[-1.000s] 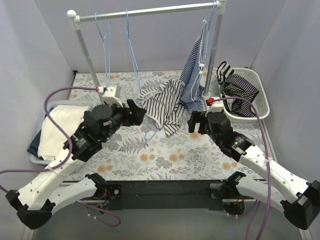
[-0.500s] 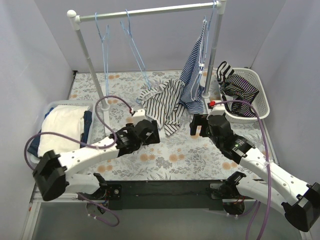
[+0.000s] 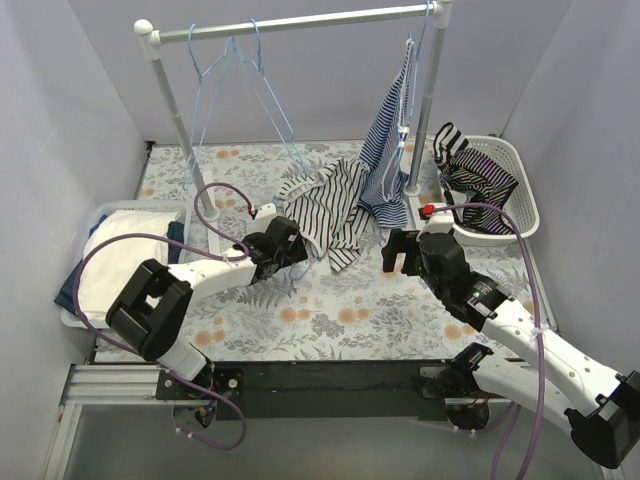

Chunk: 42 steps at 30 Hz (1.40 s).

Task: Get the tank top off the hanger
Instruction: Pick up the hanger at the center of the board.

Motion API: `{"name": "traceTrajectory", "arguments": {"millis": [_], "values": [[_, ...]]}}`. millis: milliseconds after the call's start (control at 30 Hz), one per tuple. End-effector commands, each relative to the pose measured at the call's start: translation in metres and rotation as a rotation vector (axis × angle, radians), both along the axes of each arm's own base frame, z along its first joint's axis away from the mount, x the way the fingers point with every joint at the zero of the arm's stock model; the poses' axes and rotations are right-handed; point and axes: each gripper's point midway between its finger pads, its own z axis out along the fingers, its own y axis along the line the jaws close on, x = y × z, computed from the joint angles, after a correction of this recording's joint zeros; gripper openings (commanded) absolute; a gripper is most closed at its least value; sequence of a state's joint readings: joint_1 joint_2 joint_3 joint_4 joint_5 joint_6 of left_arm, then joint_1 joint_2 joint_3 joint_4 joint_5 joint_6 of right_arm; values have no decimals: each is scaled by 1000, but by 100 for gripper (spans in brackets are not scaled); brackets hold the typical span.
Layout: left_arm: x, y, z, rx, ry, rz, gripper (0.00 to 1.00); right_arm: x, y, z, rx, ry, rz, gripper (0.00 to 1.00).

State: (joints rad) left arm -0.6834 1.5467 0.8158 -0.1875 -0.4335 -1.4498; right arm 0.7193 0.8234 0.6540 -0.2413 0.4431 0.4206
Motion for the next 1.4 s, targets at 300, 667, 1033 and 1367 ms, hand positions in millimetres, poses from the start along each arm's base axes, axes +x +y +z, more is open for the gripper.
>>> {"name": "traceTrajectory", "arguments": {"millis": [300, 667, 1033, 1367], "values": [[-1, -24, 18, -191, -19, -180, 62, 1, -3, -6, 6, 8, -21, 99], [-21, -23, -11, -217, 80, -191, 58, 3, -1, -9, -6, 21, -15, 99], [-31, -36, -17, -310, 102, -225, 46, 3, -3, -14, -16, 29, -19, 99], [-38, -32, -27, -312, 127, -207, 22, 2, -4, -17, -20, 33, -18, 99]]}}
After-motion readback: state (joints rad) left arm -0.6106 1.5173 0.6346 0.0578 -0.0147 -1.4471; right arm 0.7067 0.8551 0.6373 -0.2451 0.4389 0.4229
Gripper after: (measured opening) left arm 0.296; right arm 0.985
